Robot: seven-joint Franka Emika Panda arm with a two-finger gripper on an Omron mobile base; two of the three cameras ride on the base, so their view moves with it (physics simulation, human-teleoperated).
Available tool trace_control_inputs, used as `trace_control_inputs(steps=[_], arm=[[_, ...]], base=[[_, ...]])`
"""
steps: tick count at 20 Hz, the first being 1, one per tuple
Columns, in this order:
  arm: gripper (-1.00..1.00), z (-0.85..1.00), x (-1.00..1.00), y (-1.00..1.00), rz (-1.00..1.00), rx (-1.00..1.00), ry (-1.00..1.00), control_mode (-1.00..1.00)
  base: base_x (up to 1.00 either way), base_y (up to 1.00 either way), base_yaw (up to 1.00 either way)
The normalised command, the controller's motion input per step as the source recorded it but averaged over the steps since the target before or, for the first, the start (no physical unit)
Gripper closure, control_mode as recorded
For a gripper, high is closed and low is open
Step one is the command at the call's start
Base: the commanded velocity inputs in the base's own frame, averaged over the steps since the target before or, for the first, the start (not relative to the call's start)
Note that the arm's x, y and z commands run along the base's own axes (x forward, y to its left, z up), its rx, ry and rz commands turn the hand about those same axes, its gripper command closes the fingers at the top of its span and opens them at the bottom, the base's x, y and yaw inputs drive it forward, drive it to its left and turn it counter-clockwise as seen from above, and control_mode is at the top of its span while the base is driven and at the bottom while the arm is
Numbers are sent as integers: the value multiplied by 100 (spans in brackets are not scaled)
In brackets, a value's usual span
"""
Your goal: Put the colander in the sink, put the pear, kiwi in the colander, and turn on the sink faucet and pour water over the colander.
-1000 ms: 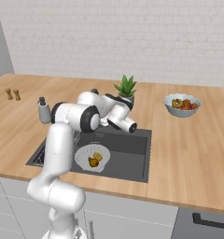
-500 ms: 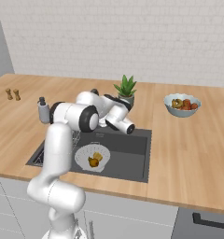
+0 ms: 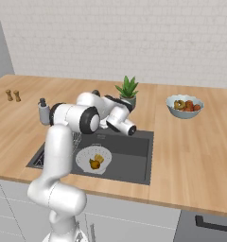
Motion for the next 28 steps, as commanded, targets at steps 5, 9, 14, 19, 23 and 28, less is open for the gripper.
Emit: trace_control_inputs(steps=[5,9,14,19,23,28], arm=[[100,12,14,-35,0,2,8,-100],[100,11,16,-33,-3,5,8,-100],[100,3,17,-38,-5,6,2,-100],[100,2,21,-42,-4,5,0,-100],[100,3,24,-45,-5,4,0,-100],[100,1,25,-45,-6,1,0,-100]], base=[[0,0,0],[0,0,0],[0,0,0],[0,0,0],[0,0,0],[0,0,0]])
